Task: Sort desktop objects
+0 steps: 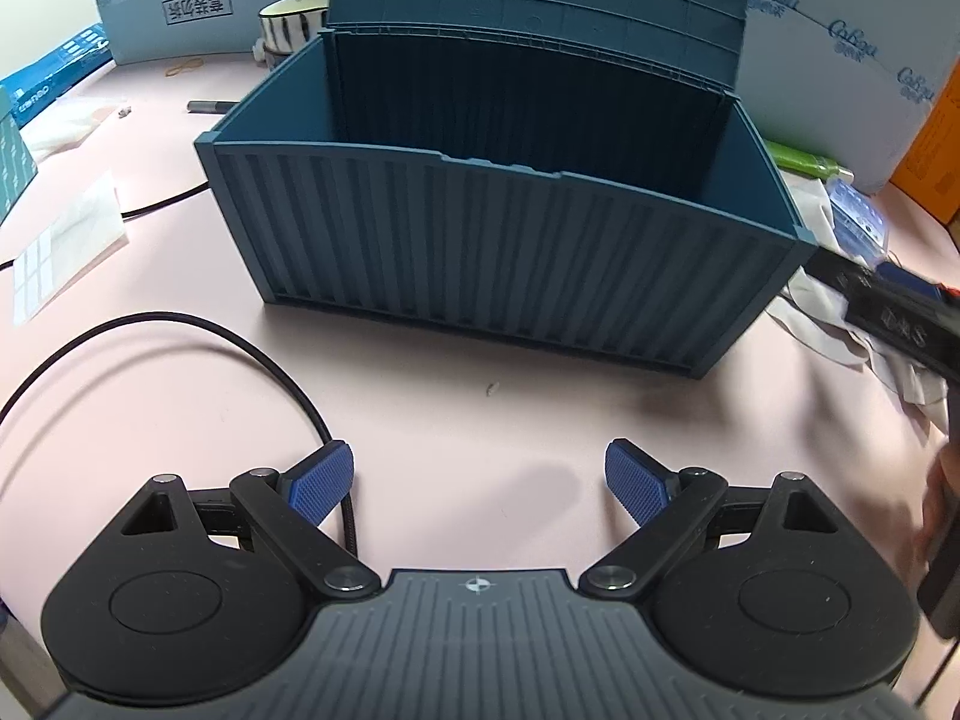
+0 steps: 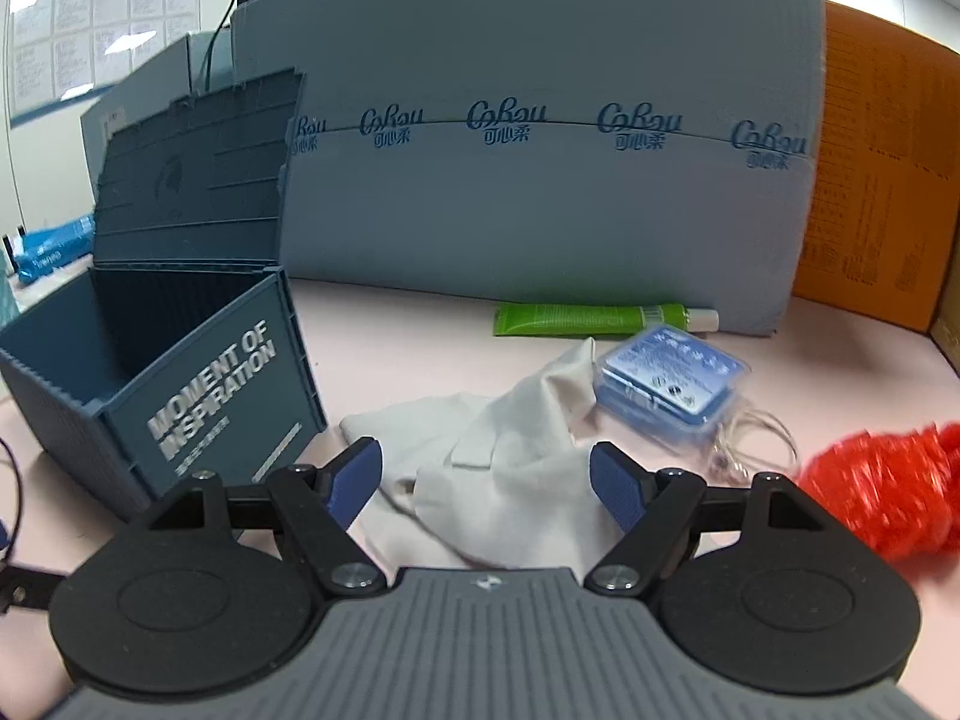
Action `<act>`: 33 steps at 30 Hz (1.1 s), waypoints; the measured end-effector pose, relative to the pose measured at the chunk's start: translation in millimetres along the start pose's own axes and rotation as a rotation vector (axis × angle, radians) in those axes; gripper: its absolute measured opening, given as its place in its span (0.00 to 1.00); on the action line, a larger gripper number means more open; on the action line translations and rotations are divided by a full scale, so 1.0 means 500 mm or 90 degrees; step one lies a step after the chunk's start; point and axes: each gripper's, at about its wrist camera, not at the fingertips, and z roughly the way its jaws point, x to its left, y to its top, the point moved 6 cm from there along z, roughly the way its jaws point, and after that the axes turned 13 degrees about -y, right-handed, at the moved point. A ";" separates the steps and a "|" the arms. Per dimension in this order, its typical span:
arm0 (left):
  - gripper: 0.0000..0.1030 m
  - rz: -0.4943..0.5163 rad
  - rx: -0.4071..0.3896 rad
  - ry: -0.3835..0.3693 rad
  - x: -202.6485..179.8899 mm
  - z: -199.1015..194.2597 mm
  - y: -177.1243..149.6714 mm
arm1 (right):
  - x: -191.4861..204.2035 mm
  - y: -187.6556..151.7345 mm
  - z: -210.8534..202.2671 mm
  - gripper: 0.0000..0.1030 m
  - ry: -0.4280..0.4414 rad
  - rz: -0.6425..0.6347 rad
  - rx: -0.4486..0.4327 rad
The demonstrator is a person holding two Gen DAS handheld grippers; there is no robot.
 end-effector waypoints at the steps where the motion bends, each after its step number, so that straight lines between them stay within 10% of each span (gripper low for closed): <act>1: 0.87 0.005 0.001 0.000 -0.002 0.000 -0.001 | 0.000 0.004 0.008 0.77 -0.003 0.001 0.002; 14: 0.87 0.035 0.021 -0.009 -0.018 -0.004 -0.047 | -0.016 0.047 0.126 0.76 -0.017 0.052 0.074; 15: 0.87 0.033 0.020 -0.010 -0.015 -0.006 -0.049 | -0.015 0.047 0.130 0.70 -0.012 0.053 0.079; 17: 0.87 0.029 0.020 -0.007 -0.010 -0.009 -0.051 | -0.010 0.044 0.136 0.12 -0.009 0.039 0.093; 18: 0.87 0.026 0.020 -0.005 -0.007 -0.011 -0.052 | -0.009 0.044 0.135 0.03 -0.014 0.031 0.095; 33: 0.87 0.070 0.009 -0.050 -0.062 -0.020 -0.050 | -0.095 -0.003 -0.040 0.03 -0.019 0.133 0.062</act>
